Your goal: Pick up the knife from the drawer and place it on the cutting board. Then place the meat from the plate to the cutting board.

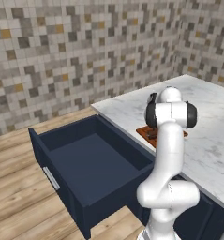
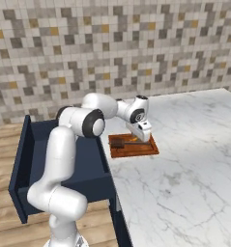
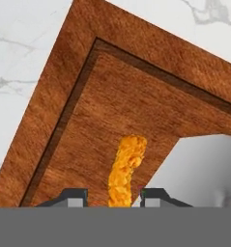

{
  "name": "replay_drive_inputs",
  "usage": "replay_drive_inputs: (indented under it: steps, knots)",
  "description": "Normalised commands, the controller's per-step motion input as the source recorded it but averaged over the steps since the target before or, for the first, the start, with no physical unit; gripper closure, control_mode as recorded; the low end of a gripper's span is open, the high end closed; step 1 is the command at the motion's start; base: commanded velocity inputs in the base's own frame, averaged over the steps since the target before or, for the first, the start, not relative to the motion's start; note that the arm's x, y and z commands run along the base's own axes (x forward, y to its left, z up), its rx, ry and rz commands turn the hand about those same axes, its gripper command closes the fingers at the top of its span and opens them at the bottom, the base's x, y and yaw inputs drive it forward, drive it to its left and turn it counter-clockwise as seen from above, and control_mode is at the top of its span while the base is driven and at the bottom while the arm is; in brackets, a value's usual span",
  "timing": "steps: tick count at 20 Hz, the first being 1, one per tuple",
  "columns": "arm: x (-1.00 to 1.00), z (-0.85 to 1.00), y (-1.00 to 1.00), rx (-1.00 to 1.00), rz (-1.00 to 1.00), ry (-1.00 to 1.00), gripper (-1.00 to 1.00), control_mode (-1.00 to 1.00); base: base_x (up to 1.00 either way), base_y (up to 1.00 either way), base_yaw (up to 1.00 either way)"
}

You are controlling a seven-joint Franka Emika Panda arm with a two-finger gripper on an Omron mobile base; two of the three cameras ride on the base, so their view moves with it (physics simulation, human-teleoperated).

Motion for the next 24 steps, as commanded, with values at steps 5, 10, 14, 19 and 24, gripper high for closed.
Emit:
replay_drive_inputs:
  steps: [5, 10, 14, 19, 24]
  knots:
    - [-0.01, 0.06, -0.03, 0.00, 0.02, 0.00, -1.00, -1.00, 0.00, 0.00, 0.00]
    - [-0.09, 0.29, 0.00, 0.00, 0.00, 0.00, -1.00, -1.00, 0.00, 0.00, 0.00]
    - [-0.12, 0.37, 0.00, 0.00, 0.00, 0.00, -1.00, -1.00, 0.00, 0.00, 0.00]
    - [-0.31, 0.48, 0.00, 0.00, 0.00, -0.03, -1.00, -1.00, 0.00, 0.00, 0.00]
    - [-0.54, 0.65, 0.00, 0.00, 0.00, -0.04, -1.00, -1.00, 0.00, 0.00, 0.00]
